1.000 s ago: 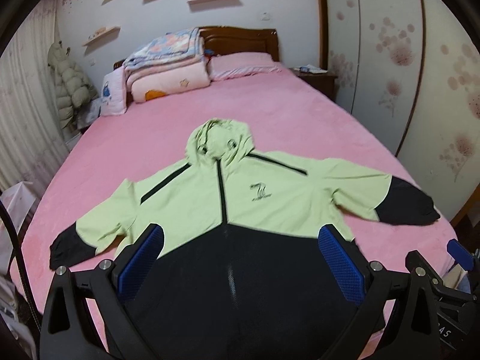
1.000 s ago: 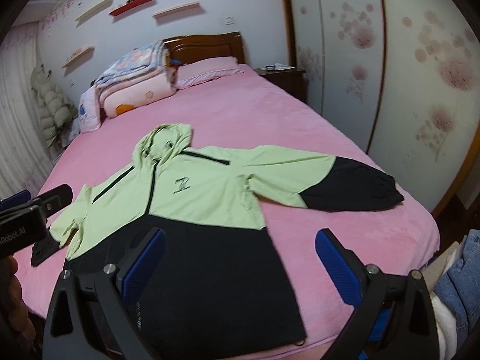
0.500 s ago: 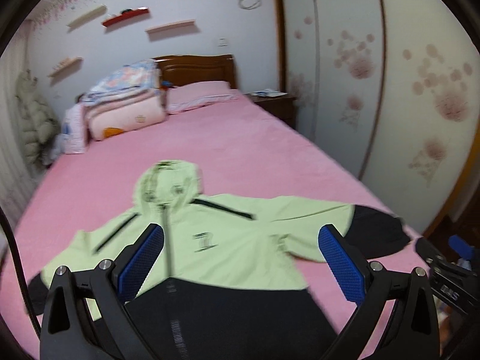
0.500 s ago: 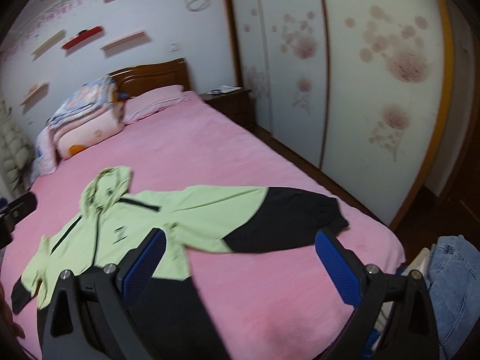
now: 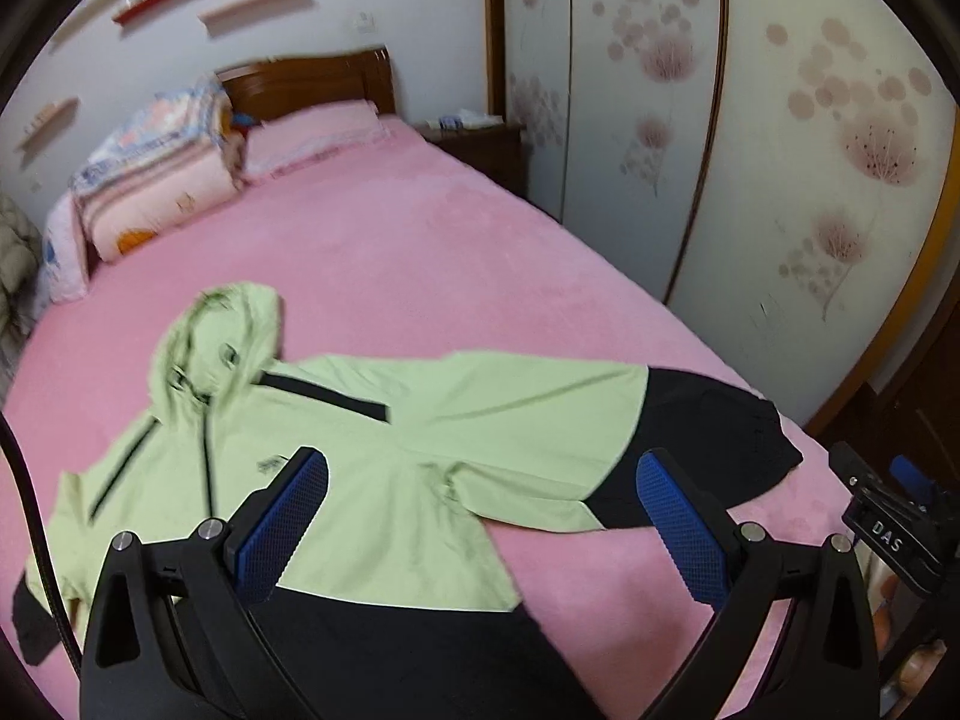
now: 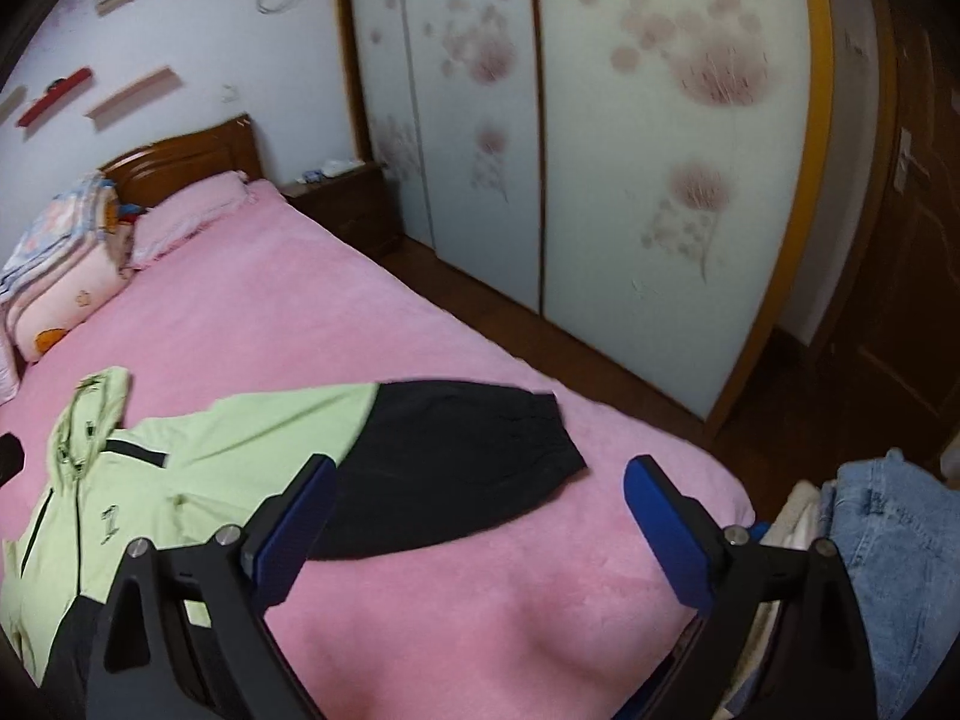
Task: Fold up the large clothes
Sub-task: 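Move the right tool to the black sleeve cuff and close on it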
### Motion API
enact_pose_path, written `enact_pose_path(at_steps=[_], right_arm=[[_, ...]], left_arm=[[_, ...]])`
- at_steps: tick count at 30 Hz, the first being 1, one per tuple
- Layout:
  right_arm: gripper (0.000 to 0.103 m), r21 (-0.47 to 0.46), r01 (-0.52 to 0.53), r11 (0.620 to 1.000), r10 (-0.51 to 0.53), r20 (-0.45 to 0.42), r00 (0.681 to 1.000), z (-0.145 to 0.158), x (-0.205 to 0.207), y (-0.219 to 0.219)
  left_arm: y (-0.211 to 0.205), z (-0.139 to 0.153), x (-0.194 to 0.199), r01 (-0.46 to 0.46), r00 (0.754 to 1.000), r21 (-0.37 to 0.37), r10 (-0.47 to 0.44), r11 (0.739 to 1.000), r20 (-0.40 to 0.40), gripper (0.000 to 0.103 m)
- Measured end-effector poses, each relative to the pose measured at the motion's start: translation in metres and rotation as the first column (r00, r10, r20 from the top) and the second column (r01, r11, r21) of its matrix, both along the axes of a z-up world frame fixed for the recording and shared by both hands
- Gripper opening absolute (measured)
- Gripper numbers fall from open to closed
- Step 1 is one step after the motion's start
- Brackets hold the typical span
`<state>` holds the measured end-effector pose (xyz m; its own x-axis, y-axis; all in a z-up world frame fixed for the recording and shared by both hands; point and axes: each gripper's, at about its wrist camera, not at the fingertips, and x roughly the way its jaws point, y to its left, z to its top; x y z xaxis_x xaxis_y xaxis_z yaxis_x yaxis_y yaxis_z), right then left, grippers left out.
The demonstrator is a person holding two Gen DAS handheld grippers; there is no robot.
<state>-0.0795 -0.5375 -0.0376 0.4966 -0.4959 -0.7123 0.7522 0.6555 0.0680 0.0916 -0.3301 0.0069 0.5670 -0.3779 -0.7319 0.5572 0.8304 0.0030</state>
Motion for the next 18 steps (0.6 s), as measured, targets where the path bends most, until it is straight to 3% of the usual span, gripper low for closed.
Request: enact_pose_path(at_steps=[11, 18], right_arm=[[0.088, 0.239, 0.112, 0.965, -0.098, -0.072, 0.993, -0.089, 0.003, -0.064], [0.078, 0.385, 0.122, 0.915, -0.106, -0.061, 0.992, -0.133, 0.009, -0.081]], left_arm=[[-0.066, -0.064, 0.011, 0.075, 0.997, 0.085, -0.075, 0.994, 0.000, 0.102], [-0.080, -0.098, 0.021, 0.079, 0.995, 0.111, -0.071, 0.991, -0.077, 0.100]])
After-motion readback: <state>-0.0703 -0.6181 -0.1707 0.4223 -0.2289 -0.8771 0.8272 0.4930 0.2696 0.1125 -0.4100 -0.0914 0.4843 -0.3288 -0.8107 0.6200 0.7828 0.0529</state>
